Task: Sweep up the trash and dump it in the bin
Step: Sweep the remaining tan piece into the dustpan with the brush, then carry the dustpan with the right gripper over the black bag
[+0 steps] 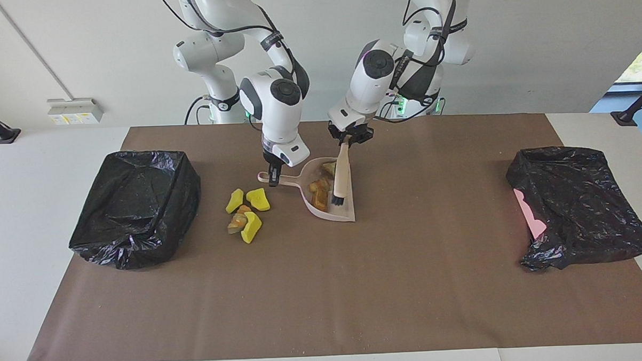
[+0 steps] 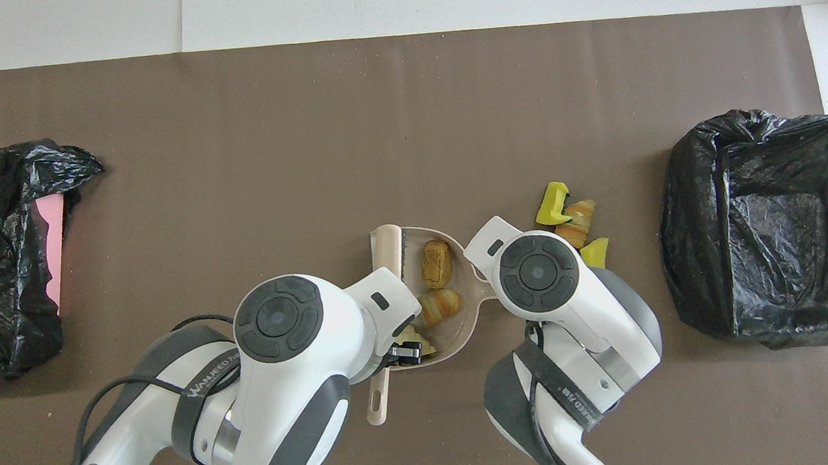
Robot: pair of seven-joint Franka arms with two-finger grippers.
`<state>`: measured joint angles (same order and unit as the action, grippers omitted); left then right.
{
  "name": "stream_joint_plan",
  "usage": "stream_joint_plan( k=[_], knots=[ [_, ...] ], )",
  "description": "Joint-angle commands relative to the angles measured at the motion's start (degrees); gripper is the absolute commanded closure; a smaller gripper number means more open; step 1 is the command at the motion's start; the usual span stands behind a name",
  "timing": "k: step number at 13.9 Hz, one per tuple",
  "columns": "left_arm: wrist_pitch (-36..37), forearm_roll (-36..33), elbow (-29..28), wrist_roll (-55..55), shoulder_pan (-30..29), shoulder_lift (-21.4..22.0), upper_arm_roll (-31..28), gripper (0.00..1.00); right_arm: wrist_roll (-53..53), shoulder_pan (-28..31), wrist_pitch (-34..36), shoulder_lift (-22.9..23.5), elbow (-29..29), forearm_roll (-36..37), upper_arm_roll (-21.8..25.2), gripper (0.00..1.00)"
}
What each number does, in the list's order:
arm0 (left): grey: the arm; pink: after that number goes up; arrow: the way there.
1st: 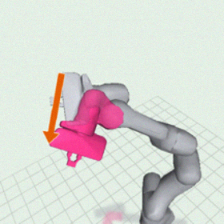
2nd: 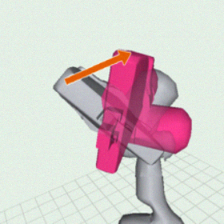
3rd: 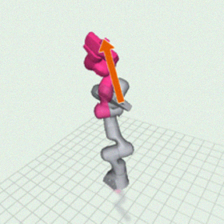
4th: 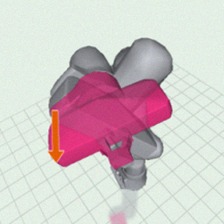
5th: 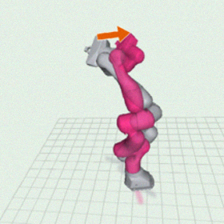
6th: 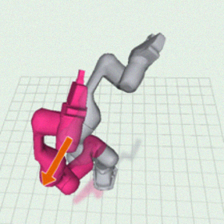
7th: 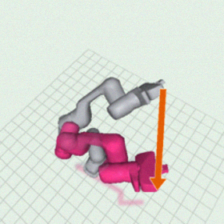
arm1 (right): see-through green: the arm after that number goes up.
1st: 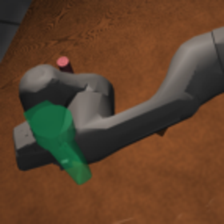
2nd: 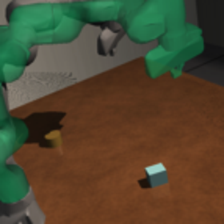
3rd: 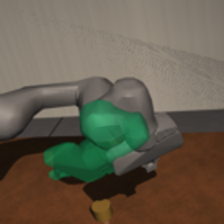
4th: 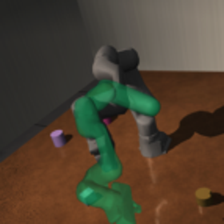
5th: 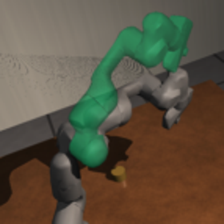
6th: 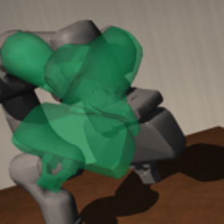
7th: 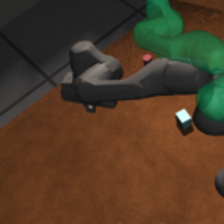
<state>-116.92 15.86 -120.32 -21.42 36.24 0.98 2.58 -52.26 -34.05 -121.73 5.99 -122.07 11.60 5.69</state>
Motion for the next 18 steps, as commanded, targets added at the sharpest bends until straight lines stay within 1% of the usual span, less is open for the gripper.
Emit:
stream_joint_plan(
  k=[1, 2, 5, 7, 9, 10, 12, 14, 16, 18],
  knots=[
    [6.2, 0.0, 0.0, -5.5, -2.3, 3.4, -0.1, 1.00, 0.8, 0.1, -1.7, 0.2, -0.7, 1.4, -0.3, 1.00],
    [8.3, -0.2, -0.7, -8.8, -2.9, 3.9, -0.1, 1.00, 0.8, 0.1, -1.6, 0.2, -0.6, 1.4, -0.3, 1.00],
    [8.5, -4.0, -5.3, -13.6, -2.8, 7.3, 0.0, 1.00, 0.3, 0.7, 0.9, -1.0, 0.7, 1.2, -0.3, 1.00],
    [7.9, -5.0, -9.9, -14.2, -2.2, 10.5, 0.6, 1.00, 0.1, 1.4, 6.3, -2.5, 3.5, 0.5, -0.2, 1.00],
    [6.3, -8.3, -12.8, -20.5, -0.1, 11.3, 3.1, 1.00, -0.1, 3.3, 10.1, -3.5, 6.1, 0.4, -0.2, 1.00],
    [3.6, -8.4, -14.6, -23.1, 1.5, 12.1, 3.4, 1.00, -0.6, 4.2, 11.0, -4.4, 6.6, 0.4, -0.2, 1.00],
    [-0.5, -8.4, -18.0, -27.8, 6.8, 13.1, 3.4, 1.00, -2.0, 6.2, 11.9, -6.2, 6.7, 0.4, -0.2, 1.00],
    [-3.8, -8.4, -19.9, -33.9, 12.8, 12.4, 3.4, 1.00, -4.3, 9.5, 13.6, -8.9, 7.2, 0.0, 0.1, 1.00],
    [-6.3, -8.4, -21.7, -38.2, 17.7, 11.9, 3.4, 1.00, -9.1, 14.9, 15.1, -11.3, 8.7, -2.4, 0.5, 1.00],
    [-9.2, -8.4, -23.2, -41.3, 20.8, 11.9, 3.6, 1.00, -14.8, 21.6, 18.5, -11.4, 12.4, -2.4, 0.5, 1.00]
  ],
)
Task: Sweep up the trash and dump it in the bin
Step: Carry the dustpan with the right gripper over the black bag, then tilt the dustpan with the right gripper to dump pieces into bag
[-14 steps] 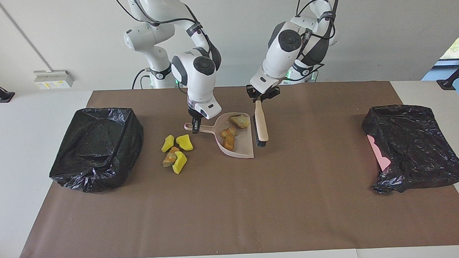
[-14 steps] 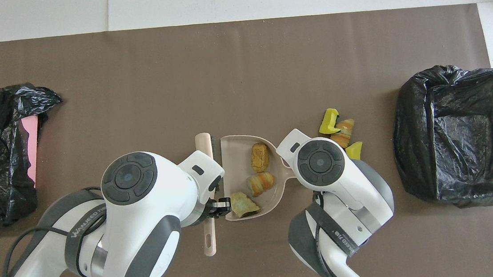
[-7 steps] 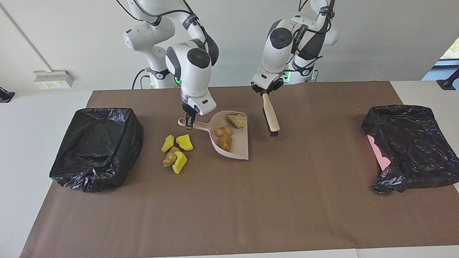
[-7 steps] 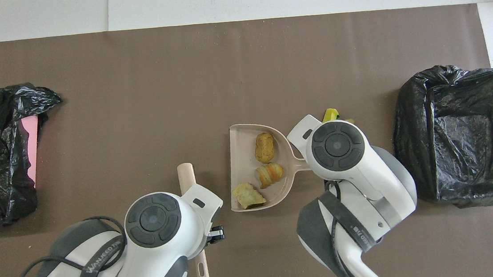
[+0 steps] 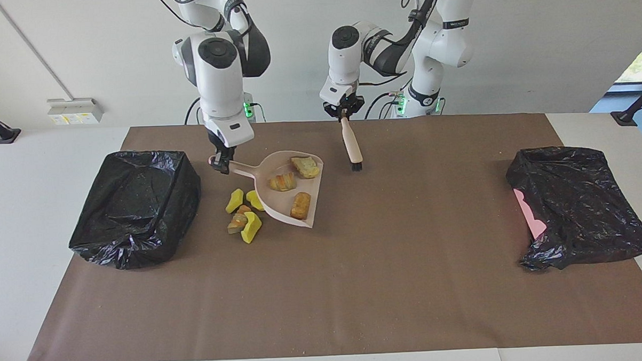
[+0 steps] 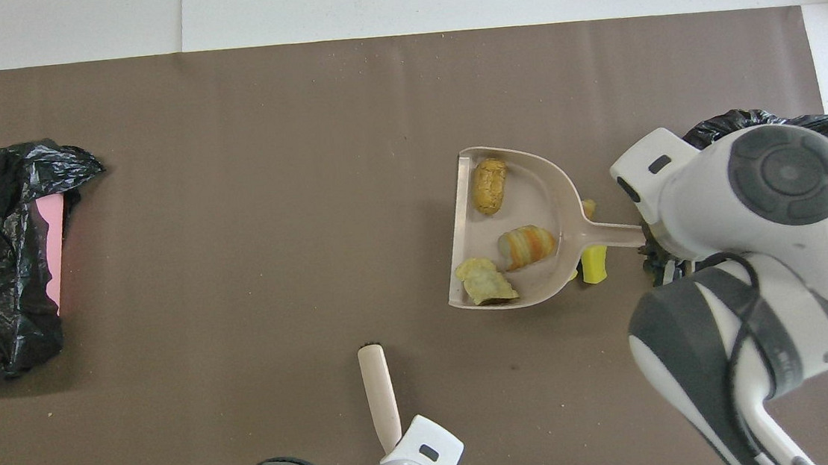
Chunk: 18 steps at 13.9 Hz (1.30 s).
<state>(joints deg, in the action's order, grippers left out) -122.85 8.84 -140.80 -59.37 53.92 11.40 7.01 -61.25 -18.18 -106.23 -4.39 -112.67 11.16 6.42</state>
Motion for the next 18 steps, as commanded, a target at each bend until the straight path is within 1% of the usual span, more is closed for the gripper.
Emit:
stream_joint_plan(
  k=[1, 2, 4, 5, 7, 8, 9, 10, 11, 12, 13, 14, 15, 17, 18],
  knots=[
    [-4.1, -1.4, -2.9, -4.3, 4.4, 0.2, -0.9, 1.00, -7.9, 9.4, 3.5, -1.1, 4.3, -2.2, -0.3, 1.00],
    [-4.6, -1.3, -3.1, -4.4, 4.8, -0.4, -0.8, 1.00, -9.8, 12.6, 3.5, -1.0, 5.2, -2.7, -0.3, 1.00],
    [-6.3, -1.1, -3.0, -6.4, 7.3, -4.0, -0.8, 1.00, -14.8, 19.8, 3.3, -0.5, 6.1, -4.6, -0.2, 1.00],
    [-7.8, -1.1, -3.0, -7.0, 7.4, -5.1, -0.8, 1.00, -17.7, 23.3, 3.0, -0.3, 6.8, -5.0, -0.2, 1.00],
    [-7.8, -1.0, -2.2, -6.2, 6.7, -5.7, -0.9, 1.00, -22.4, 30.0, 2.4, 0.1, 8.2, -5.7, -0.1, 1.00],
    [-7.7, -0.9, -2.1, -6.2, 6.6, -5.3, -0.9, 1.00, -25.1, 33.1, 2.3, 0.8, 9.5, -5.1, -0.1, 1.00],
    [-7.4, -0.8, -2.0, -6.0, 6.5, -4.8, -0.9, 1.00, -26.8, 34.5, 1.4, 1.1, 9.7, -4.4, 0.0, 1.00],
    [-7.4, -0.4, -1.8, -5.1, 6.5, -4.5, -1.3, 1.00, -28.5, 35.2, -0.9, 1.2, 9.7, -3.3, 0.3, 1.00],
    [-7.4, 1.9, -1.4, -3.3, 6.4, -4.5, -1.6, 1.00, -30.2, 36.4, -3.3, 1.8, 9.7, -1.8, 0.3, 1.00],
    [-6.5, 4.6, -1.0, 0.7, 5.1, -4.5, -1.6, 1.00, -32.2, 38.1, -4.9, 3.3, 9.7, -1.2, 0.3, 1.00],
    [-3.4, 7.4, 0.0, 5.6, 2.6, -4.5, -1.6, 1.00, -35.4, 39.2, -6.8, 4.5, 9.7, -1.1, 0.3, 1.00],
    [0.5, 9.2, 1.3, 9.5, 1.7, -4.5, -1.6, 1.00, -39.3, 39.4, -8.7, 5.4, 9.5, -0.3, 0.4, 1.00],
    [2.5, 9.4, 1.8, 11.1, 0.6, -4.5, -1.6, 1.00, -42.3, 39.3, -10.5, 5.7, 9.1, 2.4, 0.4, 1.00],
    [2.4, 9.5, 1.6, 11.6, 0.4, -4.5, -1.6, 1.00, -44.7, 38.3, -11.6, 5.7, 8.4, 6.1, 0.3, 1.00],
    [2.4, 9.6, 1.5, 11.7, 0.3, -4.5, -1.6, 1.00, -45.7, 38.1, -13.3, 5.6, 7.6, 8.5, 0.1, 1.00]
  ],
)
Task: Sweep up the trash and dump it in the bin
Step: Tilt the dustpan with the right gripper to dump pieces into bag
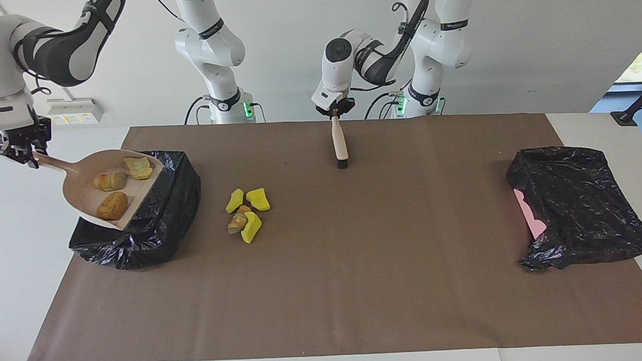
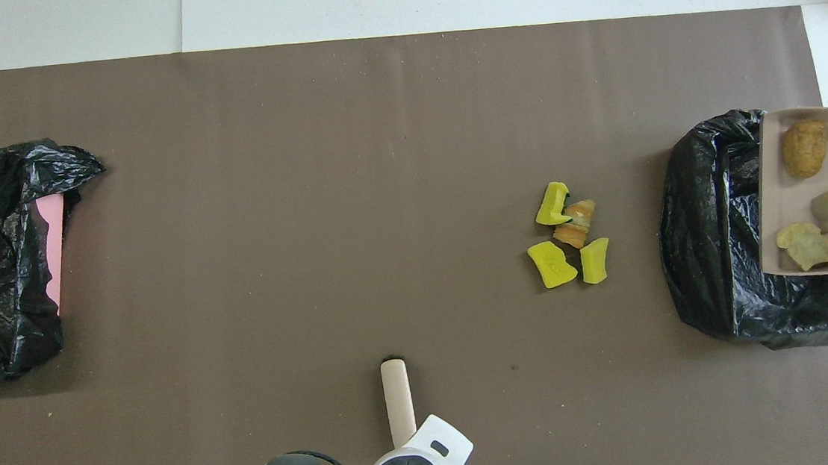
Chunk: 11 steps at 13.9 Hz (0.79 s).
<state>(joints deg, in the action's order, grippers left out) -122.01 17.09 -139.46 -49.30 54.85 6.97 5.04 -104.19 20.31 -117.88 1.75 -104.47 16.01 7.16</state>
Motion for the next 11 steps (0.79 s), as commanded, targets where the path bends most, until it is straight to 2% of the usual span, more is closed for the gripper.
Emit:
stream_joint_plan(
  k=[1, 2, 4, 5, 6, 8, 10, 11],
  knots=[
    [1.6, 1.4, 0.2, 1.6, -0.6, 0.0, 0.3, 1.00, -3.2, -0.7, -3.7, -0.5, -1.4, 6.0, -0.9, 1.00],
    [1.6, 1.4, 0.2, 1.4, -0.6, 0.0, 0.3, 0.93, -4.1, -1.5, -4.7, 0.1, -1.9, 8.5, -0.9, 1.00],
    [1.4, 1.4, 0.2, 1.8, -0.6, 0.0, 0.3, 0.67, -6.7, -1.8, -7.9, 0.5, -2.6, 12.4, -0.9, 1.00],
    [1.2, 1.4, -0.1, 1.8, -0.7, 0.0, 0.2, 0.51, -7.7, -2.5, -8.6, 0.9, -2.5, 15.0, -0.9, 1.00],
    [0.5, 1.4, -0.4, 1.8, -0.7, 0.0, 0.1, 0.27, -8.0, -3.8, -8.7, 0.9, -2.6, 17.6, -0.9, 1.00],
    [0.1, 1.4, -0.3, 1.8, -1.1, -0.1, 0.1, 0.22, -9.6, -5.6, -8.8, 0.9, -2.7, 22.5, -0.9, 1.00],
    [0.1, 0.4, 0.8, 2.0, -2.4, -1.1, 0.0, 0.00, -12.1, -6.4, -9.3, 0.9, -2.8, 25.3, -0.9, 1.00],
    [0.2, -1.3, 2.4, 2.3, -2.8, -1.6, 0.0, 0.00, -14.3, -6.5, -9.9, 0.8, -3.0, 26.3, -1.0, 1.00]
  ],
)
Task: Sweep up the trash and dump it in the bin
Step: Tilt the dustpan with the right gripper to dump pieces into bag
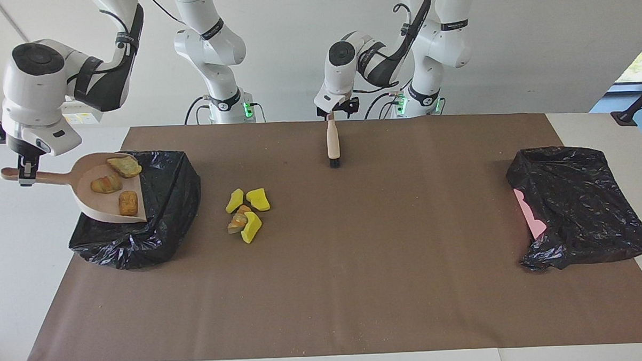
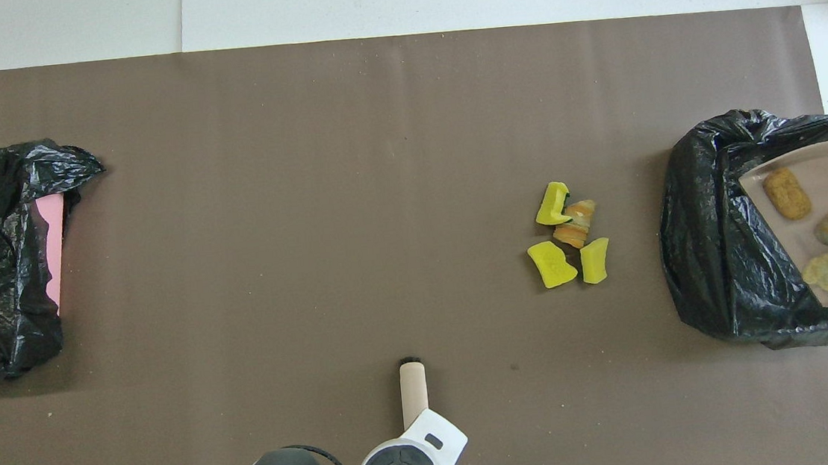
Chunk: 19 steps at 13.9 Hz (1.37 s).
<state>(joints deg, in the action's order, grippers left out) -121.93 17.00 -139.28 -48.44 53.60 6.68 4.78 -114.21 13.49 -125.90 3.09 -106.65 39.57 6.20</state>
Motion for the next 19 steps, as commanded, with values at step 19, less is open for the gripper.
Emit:
stream_joint_plan(
  k=[19],
  knots=[
    [38.5, -17.0, 55.0, 49.0, -45.2, -5.2, -0.5, 0.00, 13.3, -4.2, 9.4, -9.6, -1.1, 18.8, -0.9, 1.00]
  ],
)
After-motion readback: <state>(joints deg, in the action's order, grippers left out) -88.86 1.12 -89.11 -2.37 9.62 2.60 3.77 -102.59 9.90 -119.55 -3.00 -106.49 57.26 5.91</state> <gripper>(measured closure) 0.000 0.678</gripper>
